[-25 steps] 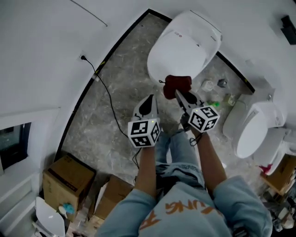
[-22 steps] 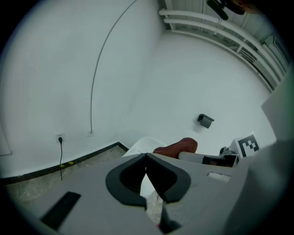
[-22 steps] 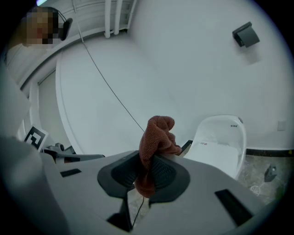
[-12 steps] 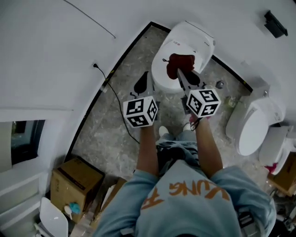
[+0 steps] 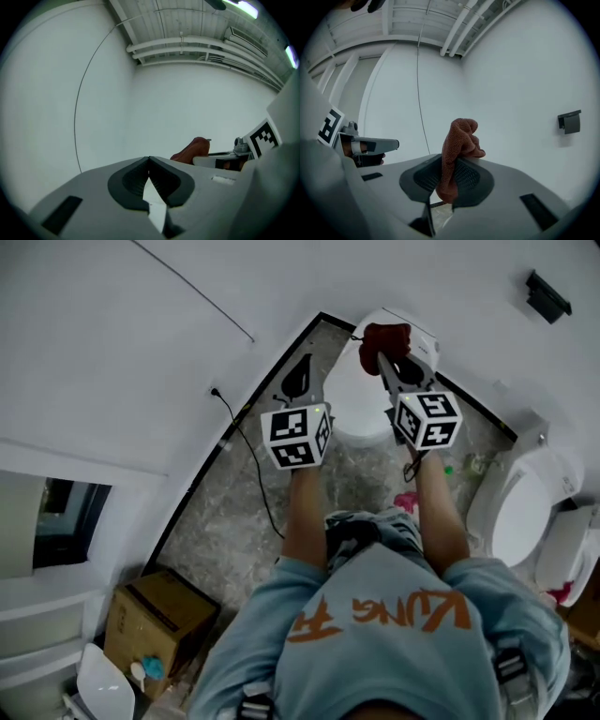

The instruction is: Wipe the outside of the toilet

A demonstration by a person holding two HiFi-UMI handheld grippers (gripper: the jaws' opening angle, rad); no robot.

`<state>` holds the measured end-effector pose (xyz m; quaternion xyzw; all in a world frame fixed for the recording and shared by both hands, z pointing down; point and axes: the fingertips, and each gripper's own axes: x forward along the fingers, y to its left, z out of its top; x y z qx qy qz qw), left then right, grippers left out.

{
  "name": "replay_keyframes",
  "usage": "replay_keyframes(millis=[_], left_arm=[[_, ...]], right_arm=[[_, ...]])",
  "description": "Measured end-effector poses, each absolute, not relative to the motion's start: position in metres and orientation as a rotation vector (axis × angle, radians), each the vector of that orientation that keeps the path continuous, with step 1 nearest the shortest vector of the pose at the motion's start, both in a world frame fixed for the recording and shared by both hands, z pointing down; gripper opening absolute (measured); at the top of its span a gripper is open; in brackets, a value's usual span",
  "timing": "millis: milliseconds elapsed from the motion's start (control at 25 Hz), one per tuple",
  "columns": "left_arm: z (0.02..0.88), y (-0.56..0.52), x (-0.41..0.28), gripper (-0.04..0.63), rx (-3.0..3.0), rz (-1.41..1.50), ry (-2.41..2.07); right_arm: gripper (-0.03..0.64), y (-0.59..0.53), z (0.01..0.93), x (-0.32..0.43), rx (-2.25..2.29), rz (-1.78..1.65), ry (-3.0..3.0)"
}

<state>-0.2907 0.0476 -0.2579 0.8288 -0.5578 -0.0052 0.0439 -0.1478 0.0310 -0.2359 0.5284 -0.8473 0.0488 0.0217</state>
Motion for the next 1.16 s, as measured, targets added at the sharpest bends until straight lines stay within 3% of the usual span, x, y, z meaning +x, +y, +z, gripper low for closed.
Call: replay_keyframes(millis=[880, 1160], left_arm=[[-0.270, 0.030, -0.295, -0.006, 2.585, -0.182, -1.647], [-0.272, 0.021, -0.286, -0.006, 2.683, -0.009, -1.717]], right_arm=[[0.061, 0.013, -0.255, -0.155, 1.666, -0.028, -2.618], [0.061, 0.006, -0.260, -0.157, 1.667, -0.079, -2.628]])
